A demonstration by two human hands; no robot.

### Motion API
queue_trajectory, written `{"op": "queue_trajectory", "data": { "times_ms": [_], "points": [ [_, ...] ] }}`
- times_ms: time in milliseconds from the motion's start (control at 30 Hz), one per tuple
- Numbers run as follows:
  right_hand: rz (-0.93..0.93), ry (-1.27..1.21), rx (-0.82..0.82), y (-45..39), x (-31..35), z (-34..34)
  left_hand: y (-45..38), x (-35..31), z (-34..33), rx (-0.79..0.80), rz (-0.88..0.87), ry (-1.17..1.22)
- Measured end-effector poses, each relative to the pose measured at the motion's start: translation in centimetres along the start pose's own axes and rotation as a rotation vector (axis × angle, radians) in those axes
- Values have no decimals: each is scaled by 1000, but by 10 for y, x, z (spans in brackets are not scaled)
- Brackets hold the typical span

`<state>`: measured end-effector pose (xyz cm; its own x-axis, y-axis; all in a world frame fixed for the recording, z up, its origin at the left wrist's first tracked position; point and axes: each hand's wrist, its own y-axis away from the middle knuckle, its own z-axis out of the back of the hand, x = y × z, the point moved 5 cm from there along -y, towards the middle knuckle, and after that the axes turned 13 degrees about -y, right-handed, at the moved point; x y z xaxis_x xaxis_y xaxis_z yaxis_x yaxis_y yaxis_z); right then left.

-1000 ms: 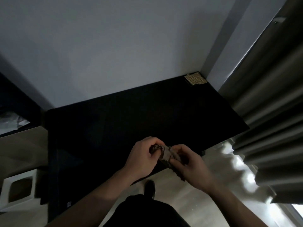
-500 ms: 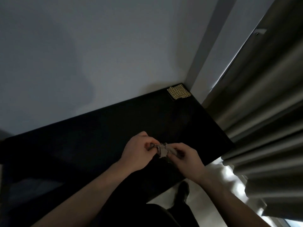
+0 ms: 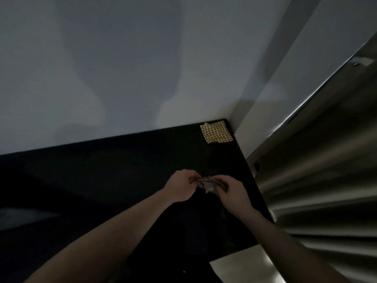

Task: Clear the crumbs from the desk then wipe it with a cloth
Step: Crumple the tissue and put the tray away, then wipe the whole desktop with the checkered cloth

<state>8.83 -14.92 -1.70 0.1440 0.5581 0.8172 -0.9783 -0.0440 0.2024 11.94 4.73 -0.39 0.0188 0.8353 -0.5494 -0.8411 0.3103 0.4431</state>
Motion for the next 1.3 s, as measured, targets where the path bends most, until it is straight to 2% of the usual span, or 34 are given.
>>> {"op": "queue_trajectory", "data": {
  "times_ms": [167, 300, 333, 400, 467, 500, 600, 733, 933, 1000, 1067, 1133, 1233, 1300],
  "points": [
    [136, 100, -81, -76, -17, 57, -64, -50, 7, -97, 2, 48],
    [232, 208, -124, -117, -37, 73, -98, -64, 9, -129, 41, -1],
    [245, 217, -66, -126, -46, 69, -103, -61, 8, -129, 69, -25],
    [207, 190, 162, -132, -66, 53, -107, -51, 1, -95, 132, -56],
    [92, 241, 353, -128, -83, 37, -105, -35, -7, -57, 193, -90],
    [8, 267, 385, -128, -93, 34, -103, -25, -9, -48, 219, -104],
    [-115, 213, 292, -148, -107, 33, -92, 7, -12, -44, 281, -112],
    [-83, 132, 136, -211, -101, 33, -71, 48, -11, -113, 367, -103],
    [-115, 183, 155, -313, -120, 7, -31, 95, -18, -204, 482, -80],
    [-113, 265, 166, -316, -120, -9, -12, 108, -24, -237, 498, -63],
    [-9, 401, 133, -303, -109, -25, 12, 122, -31, -253, 513, -48],
    [102, 444, 178, -274, -93, -46, 38, 134, -38, -250, 523, -37],
    [185, 361, 305, -215, -68, -82, 78, 152, -43, -258, 556, -31],
    [159, 244, 309, -174, -46, -98, 101, 166, -43, -281, 565, -34]
  ]
}}
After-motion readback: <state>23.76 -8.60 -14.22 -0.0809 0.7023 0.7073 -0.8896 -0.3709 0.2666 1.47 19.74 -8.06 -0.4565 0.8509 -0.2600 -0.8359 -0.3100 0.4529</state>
